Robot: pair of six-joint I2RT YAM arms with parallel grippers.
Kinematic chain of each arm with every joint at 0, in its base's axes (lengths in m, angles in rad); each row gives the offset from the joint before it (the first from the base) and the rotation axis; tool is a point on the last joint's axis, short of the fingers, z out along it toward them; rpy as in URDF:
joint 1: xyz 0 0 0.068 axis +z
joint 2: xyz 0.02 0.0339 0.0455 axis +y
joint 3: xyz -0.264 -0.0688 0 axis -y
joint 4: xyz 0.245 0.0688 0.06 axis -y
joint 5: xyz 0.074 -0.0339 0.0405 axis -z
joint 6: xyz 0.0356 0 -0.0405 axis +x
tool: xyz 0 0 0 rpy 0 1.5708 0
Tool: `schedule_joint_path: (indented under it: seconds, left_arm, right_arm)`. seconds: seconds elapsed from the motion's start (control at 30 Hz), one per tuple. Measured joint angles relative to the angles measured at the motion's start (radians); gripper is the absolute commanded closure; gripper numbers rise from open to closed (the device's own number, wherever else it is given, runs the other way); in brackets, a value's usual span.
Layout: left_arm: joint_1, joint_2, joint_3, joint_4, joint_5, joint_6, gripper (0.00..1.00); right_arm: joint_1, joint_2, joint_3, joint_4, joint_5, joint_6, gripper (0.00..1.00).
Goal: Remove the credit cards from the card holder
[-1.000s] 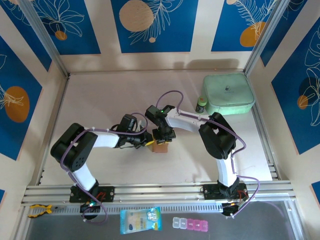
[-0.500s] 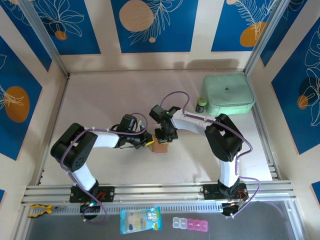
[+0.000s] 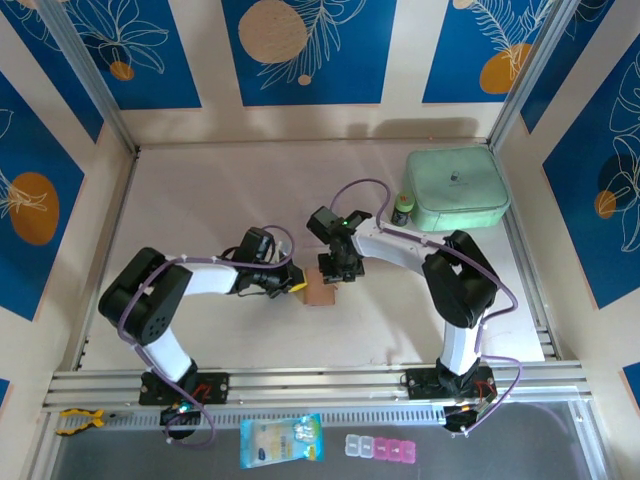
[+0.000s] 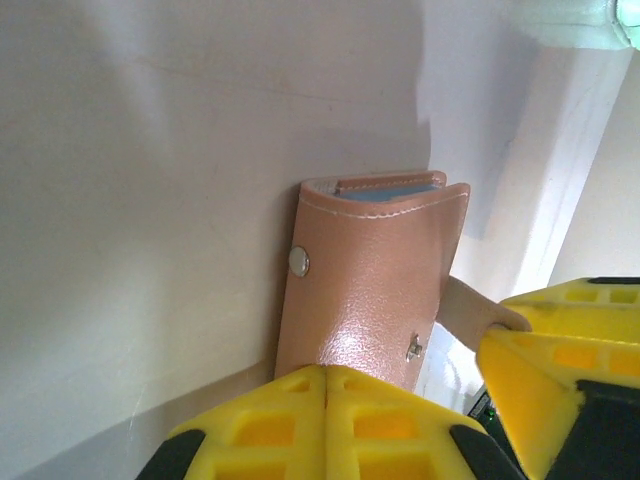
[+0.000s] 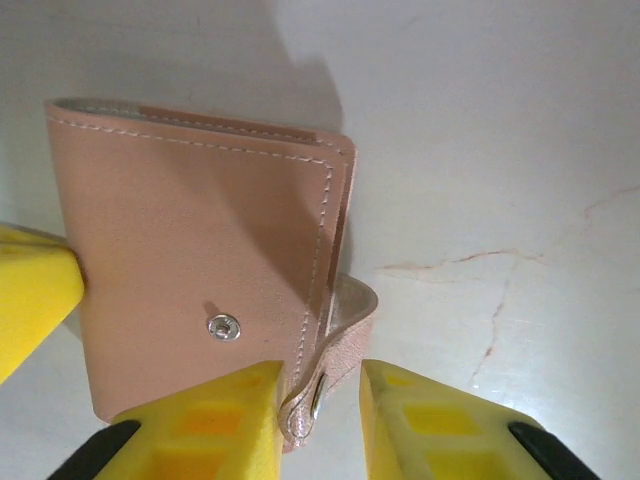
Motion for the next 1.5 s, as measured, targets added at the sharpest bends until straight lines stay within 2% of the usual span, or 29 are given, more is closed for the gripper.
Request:
schedule_joint_path:
  seconds: [0.3,0.53,0.97,1.5]
  left_arm:
    - [0.0,-0.026,0.044,-0.108,-0.004,0.024,0.89]
    - [0.0,-0.032,0.053,-0.135,-0.011,0.024,0.88]
    - [0.0,-0.033,0.053,-0.142,-0.012,0.024,0.88]
    - [0.0,-0.058,0.053,-0.142,-0.019,0.024,0.87]
  right_arm:
    - [-0.035,-0.012,-0.053,0.015,-0.009,0.0,0.73]
    - [-0.059,-0.012,-0.1,0.08,-0.067,0.007,0.74]
    - [-0.085,-0.012,-0.151,0.19,-0.159,0.019,0.81]
    - [-0.098,-0.017,-0.186,0.233,-0.179,0.021,0.9]
